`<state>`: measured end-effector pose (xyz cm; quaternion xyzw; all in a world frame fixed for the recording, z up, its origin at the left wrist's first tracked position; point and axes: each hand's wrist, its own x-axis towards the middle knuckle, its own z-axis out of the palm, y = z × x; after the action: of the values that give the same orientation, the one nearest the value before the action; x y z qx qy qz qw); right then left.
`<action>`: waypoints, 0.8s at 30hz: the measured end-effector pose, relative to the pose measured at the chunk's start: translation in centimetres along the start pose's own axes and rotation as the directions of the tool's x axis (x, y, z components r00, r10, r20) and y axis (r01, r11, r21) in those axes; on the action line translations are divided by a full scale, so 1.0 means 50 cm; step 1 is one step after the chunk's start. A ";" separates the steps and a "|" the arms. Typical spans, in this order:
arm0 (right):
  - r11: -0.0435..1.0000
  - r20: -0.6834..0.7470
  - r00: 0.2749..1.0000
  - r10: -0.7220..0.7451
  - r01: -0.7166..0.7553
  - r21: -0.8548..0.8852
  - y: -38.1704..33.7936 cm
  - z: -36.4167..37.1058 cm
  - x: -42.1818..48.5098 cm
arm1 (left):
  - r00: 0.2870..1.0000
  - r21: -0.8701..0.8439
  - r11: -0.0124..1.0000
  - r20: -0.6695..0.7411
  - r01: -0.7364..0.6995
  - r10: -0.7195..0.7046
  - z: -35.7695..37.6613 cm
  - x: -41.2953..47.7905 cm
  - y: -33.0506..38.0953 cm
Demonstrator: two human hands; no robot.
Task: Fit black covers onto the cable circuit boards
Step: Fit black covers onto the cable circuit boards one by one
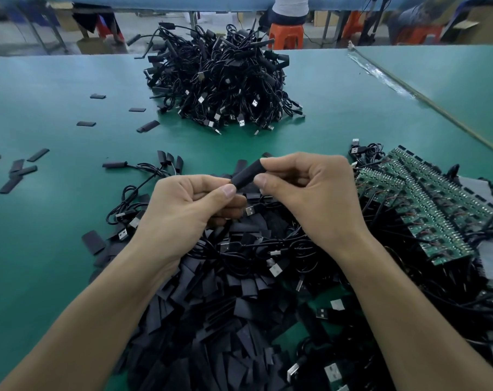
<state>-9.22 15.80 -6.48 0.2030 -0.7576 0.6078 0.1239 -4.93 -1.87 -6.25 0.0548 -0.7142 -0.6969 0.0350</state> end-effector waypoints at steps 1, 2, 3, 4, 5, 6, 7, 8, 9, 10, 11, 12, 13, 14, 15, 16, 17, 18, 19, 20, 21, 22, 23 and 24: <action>1.000 0.008 1.000 0.008 -0.008 0.007 0.000 0.000 -0.001 | 1.000 -0.006 1.000 -0.002 -0.005 0.005 0.000 0.000 0.000; 1.000 0.013 1.000 0.014 -0.015 0.013 0.000 0.001 -0.002 | 1.000 -0.014 1.000 -0.006 -0.010 0.010 0.000 0.001 0.001; 1.000 0.016 1.000 0.020 -0.020 0.018 0.000 0.002 -0.002 | 1.000 -0.019 1.000 -0.013 -0.013 0.013 0.000 0.001 0.000; 0.999 0.017 1.000 0.024 -0.025 0.025 -0.001 0.002 -0.002 | 1.000 -0.021 1.000 -0.018 -0.017 0.017 0.000 0.002 0.000; 0.999 0.019 0.999 0.028 -0.029 0.035 -0.002 0.002 -0.002 | 1.000 -0.021 1.000 -0.017 -0.020 0.020 0.000 0.002 0.000; 0.998 0.020 0.999 0.033 -0.034 0.050 -0.002 0.002 -0.002 | 1.000 -0.018 1.000 -0.012 -0.024 0.024 0.000 0.002 -0.001; 0.996 0.022 0.999 0.044 -0.046 0.070 -0.003 0.001 -0.001 | 1.000 -0.012 1.000 -0.005 -0.027 0.027 0.000 0.002 -0.002; 0.994 0.026 0.998 0.062 -0.064 0.089 -0.004 0.000 -0.001 | 0.999 -0.004 1.000 0.010 -0.031 0.031 -0.001 0.002 -0.003; 0.991 0.036 0.996 0.085 -0.089 0.101 -0.005 -0.001 0.000 | 0.999 0.008 0.999 0.035 -0.036 0.036 -0.001 0.002 -0.004; 0.988 0.054 0.993 0.109 -0.115 0.105 -0.005 -0.002 0.001 | 0.997 0.022 0.999 0.066 -0.047 0.045 -0.001 0.000 -0.004; 0.984 0.078 0.988 0.130 -0.138 0.109 -0.006 -0.002 0.001 | 0.994 0.039 0.997 0.089 -0.063 0.059 0.001 0.000 -0.005; 0.982 0.098 0.985 0.142 -0.153 0.113 -0.007 -0.003 0.002 | 0.992 0.058 0.995 0.098 -0.084 0.078 0.002 -0.001 -0.005; 0.980 0.101 0.984 0.146 -0.158 0.118 -0.009 -0.003 0.003 | 0.990 0.076 0.991 0.096 -0.106 0.098 0.002 -0.002 -0.006; 0.979 0.083 0.986 0.147 -0.157 0.132 -0.012 -0.004 0.004 | 0.989 0.102 0.986 0.090 -0.129 0.120 0.000 -0.002 -0.008; 0.974 0.046 0.987 0.152 -0.158 0.163 -0.016 -0.007 0.005 | 0.985 0.148 0.977 0.091 -0.156 0.144 -0.002 -0.002 -0.008; 0.963 0.001 0.986 0.166 -0.162 0.215 -0.019 -0.011 0.006 | 0.981 0.211 0.960 0.108 -0.182 0.162 -0.005 -0.002 -0.008; 0.945 -0.043 0.981 0.188 -0.169 0.281 -0.023 -0.016 0.007 | 0.976 0.274 0.940 0.141 -0.201 0.168 -0.008 -0.002 -0.008; 0.922 -0.078 0.974 0.213 -0.174 0.345 -0.026 -0.021 0.009 | 0.971 0.324 0.922 0.177 -0.212 0.161 -0.011 -0.002 -0.008; 0.903 -0.103 0.967 0.234 -0.177 0.391 -0.028 -0.025 0.010 | 0.967 0.354 0.910 0.208 -0.217 0.149 -0.013 -0.001 -0.008; 0.892 -0.119 0.962 0.246 -0.177 0.417 -0.029 -0.027 0.010 | 0.962 0.357 0.907 0.230 -0.222 0.146 -0.014 0.000 -0.008; 0.886 -0.129 0.959 0.251 -0.174 0.430 -0.029 -0.027 0.011 | 0.959 0.332 0.915 0.240 -0.229 0.153 -0.013 0.001 -0.008; 0.884 -0.137 0.958 0.251 -0.170 0.435 -0.030 -0.027 0.010 | 0.958 0.287 0.929 0.233 -0.233 0.168 -0.014 0.003 -0.010; 0.888 -0.144 0.957 0.252 -0.169 0.428 -0.029 -0.026 0.010 | 0.961 0.237 0.943 0.203 -0.233 0.187 -0.017 0.005 -0.011; 0.899 -0.154 0.955 0.252 -0.173 0.402 -0.028 -0.027 0.010 | 0.967 0.192 0.953 0.147 -0.234 0.208 -0.023 0.010 -0.013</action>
<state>-9.09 16.78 -4.73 0.0761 -0.6250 0.7716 0.0907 -5.28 -3.07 -6.91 -0.0659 -0.7855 -0.6122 0.0619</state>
